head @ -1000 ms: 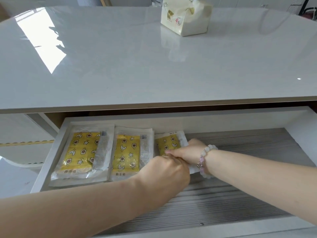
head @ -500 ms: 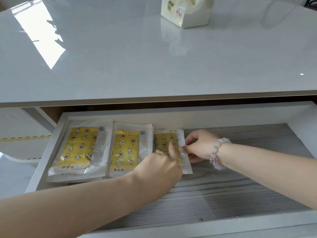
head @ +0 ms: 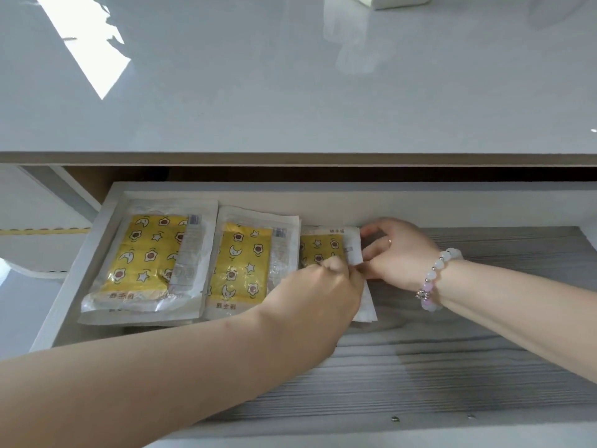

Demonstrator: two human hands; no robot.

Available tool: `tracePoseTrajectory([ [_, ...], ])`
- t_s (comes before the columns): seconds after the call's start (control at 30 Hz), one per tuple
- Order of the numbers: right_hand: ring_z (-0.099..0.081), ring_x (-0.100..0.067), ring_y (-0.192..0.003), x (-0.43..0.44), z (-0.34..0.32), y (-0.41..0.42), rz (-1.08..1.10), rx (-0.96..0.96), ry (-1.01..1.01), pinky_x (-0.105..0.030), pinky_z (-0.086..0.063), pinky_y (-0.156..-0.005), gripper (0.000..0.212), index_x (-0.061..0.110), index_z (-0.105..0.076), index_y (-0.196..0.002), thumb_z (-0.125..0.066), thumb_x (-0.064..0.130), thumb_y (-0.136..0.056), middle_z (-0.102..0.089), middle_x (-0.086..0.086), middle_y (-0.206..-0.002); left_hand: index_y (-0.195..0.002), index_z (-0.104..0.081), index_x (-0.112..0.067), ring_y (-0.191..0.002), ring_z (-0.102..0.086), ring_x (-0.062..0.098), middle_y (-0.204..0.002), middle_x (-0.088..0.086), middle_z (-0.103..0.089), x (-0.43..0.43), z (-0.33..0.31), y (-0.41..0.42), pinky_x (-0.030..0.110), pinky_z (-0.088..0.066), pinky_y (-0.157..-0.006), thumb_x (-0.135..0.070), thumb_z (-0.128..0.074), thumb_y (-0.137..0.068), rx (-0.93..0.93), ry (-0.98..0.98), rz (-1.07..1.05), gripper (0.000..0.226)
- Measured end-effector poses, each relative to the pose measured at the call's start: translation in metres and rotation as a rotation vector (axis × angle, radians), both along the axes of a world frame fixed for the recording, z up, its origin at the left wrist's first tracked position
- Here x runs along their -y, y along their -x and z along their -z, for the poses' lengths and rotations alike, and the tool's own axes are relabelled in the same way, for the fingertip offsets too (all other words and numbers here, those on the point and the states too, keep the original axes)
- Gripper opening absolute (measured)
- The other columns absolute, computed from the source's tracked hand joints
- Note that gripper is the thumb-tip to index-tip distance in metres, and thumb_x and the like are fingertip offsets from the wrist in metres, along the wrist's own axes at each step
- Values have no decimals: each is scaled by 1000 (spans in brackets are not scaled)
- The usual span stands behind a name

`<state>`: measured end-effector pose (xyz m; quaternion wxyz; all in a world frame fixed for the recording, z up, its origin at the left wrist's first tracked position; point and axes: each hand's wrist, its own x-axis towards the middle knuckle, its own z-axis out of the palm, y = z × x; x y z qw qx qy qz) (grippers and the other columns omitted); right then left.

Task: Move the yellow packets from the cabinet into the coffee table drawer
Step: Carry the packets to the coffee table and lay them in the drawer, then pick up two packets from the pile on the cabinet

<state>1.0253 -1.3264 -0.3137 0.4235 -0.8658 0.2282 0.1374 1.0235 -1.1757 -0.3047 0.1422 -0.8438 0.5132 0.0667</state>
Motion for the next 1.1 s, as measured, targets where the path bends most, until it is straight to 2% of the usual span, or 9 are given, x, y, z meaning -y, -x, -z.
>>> tracePoseTrajectory([
  [0.13, -61, -5, -76, 0, 1, -8, -19, 12, -111, -20, -49, -77, 33, 29, -58, -84, -75, 3, -72, -60, 19, -49, -133, -38, 1, -86, -56, 23, -127, 23, -38, -1, -3, 0, 22, -17, -43, -11, -46, -94, -16, -53, 16, 41],
  [0.27, -66, -17, -86, -2, 3, -18, 200, 7, -388, -30, -54, -83, 25, 20, -61, -74, -71, -3, -79, -67, -2, -84, -95, -71, -1, -52, -49, 18, -95, 20, -62, -10, 3, -2, 23, -9, -36, -18, -68, -61, 74, -50, -25, 38],
  [0.33, -66, -16, -83, -1, 4, -18, 222, 10, -383, -27, -54, -77, 25, 19, -62, -71, -70, -3, -80, -67, -4, -86, -76, -77, -6, -41, -50, 14, -75, 12, -70, -14, 5, -3, 17, -16, -30, -7, -47, -57, 104, 52, -52, 35],
  [0.47, -67, -17, -78, -1, 8, -18, 178, 41, -210, -34, -55, -85, 31, 28, -62, -60, -74, 6, -78, -66, 7, -73, -71, -73, -1, -43, -59, 17, -80, 21, -72, -19, 22, -2, 14, -31, -31, 12, 0, -85, 238, 224, 1, 75],
  [0.67, -67, -14, -91, -1, 14, -16, 206, 77, -136, -27, -52, -89, 26, 32, -61, -68, -78, 13, -74, -72, 6, -91, -67, -73, 3, -44, -58, 18, -76, 19, -72, -17, 20, -5, 16, -33, -31, 2, -41, -56, 189, 161, 8, 34],
  [0.8, -67, -10, -87, 0, 16, -13, 213, 97, -106, -22, -49, -83, 24, 31, -62, -72, -79, 15, -72, -70, 11, -82, -57, -73, -8, -47, -56, 17, -75, 13, -71, -14, 24, -5, 18, -36, -34, 0, -40, -65, 173, 213, 10, 35],
  [0.87, -66, -10, -85, 0, 16, -10, 197, 106, -102, -20, -47, -79, 20, 28, -64, -74, -81, 17, -71, -68, 12, -78, -51, -69, -13, -51, -55, 16, -68, 8, -66, -12, 26, -8, 19, -39, -38, -30, -75, -61, 101, 228, 52, 21],
  [0.97, -64, -12, -90, -4, 9, -8, 65, 27, 35, -21, -46, -78, 19, 19, -68, -94, -75, 25, -78, -70, 6, -91, -58, -70, -16, -59, -57, 14, -67, 2, -61, -16, 15, -9, 19, -45, -46, -70, -79, -41, -29, 179, 21, 57],
  [1.1, -61, -16, -103, -10, -17, -3, 15, -115, 170, -19, -43, -83, 38, 16, -58, -120, -65, 30, -86, -64, 2, -116, -83, -72, -17, -80, -64, 16, -88, 1, -65, -31, -19, -18, 23, -52, -62, -64, -72, -63, -159, 159, -75, 51],
])
